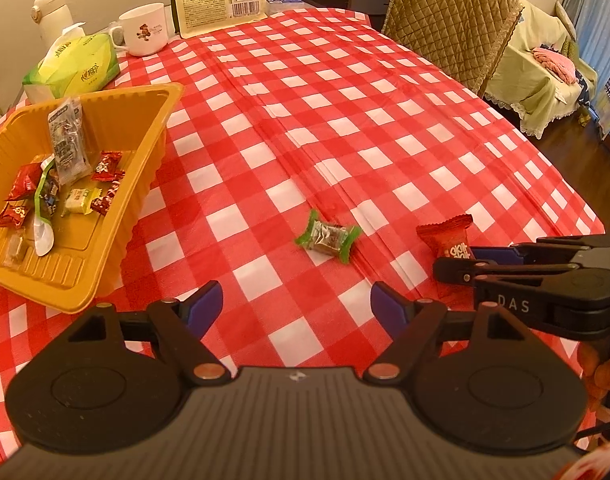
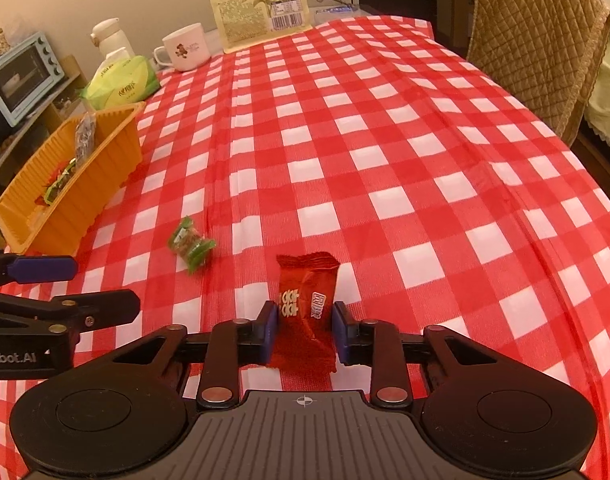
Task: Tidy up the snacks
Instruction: 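Grasp the green-wrapped candy with left tool while right grasps the red packet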
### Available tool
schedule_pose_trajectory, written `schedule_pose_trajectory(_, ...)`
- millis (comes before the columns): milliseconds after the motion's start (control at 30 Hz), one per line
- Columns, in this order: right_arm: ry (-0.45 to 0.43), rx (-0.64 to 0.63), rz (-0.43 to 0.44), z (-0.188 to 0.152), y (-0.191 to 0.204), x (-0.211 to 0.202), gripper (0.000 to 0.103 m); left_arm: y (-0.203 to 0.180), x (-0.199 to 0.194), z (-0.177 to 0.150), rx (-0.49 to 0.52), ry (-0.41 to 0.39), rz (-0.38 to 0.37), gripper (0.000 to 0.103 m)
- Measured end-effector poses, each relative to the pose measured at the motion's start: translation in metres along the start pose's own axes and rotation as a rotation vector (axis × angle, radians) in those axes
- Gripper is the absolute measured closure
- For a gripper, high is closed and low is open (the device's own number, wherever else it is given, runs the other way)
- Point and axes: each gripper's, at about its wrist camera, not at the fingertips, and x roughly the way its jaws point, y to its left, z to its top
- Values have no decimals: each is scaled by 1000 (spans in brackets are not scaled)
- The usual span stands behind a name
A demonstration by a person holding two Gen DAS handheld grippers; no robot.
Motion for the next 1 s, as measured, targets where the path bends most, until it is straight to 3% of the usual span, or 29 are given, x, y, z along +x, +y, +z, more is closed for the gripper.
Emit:
schedule_pose_trajectory(233,-22,35,-3,2,-11,-8,75,-7,14,3,17,4,-36,43)
schedule_pose_trajectory(667,-33,106,-41,-4,-37,-24,75,-13,47,19,-32,-10,-97,48)
schedule_pose_trajectory(800,-31,118,-47,-6,-41,-26,75,-16,56,27,-43,-20,-84,49)
schedule_pose_trajectory(933,-29,125,-49,-7,-44,-27,75,-18,64,31,-36,-19,-62,64)
schedule_pose_trajectory(1000,-29,127,-48,-8,-45,-28,75,-19,64,31,-18,-24,-45,65)
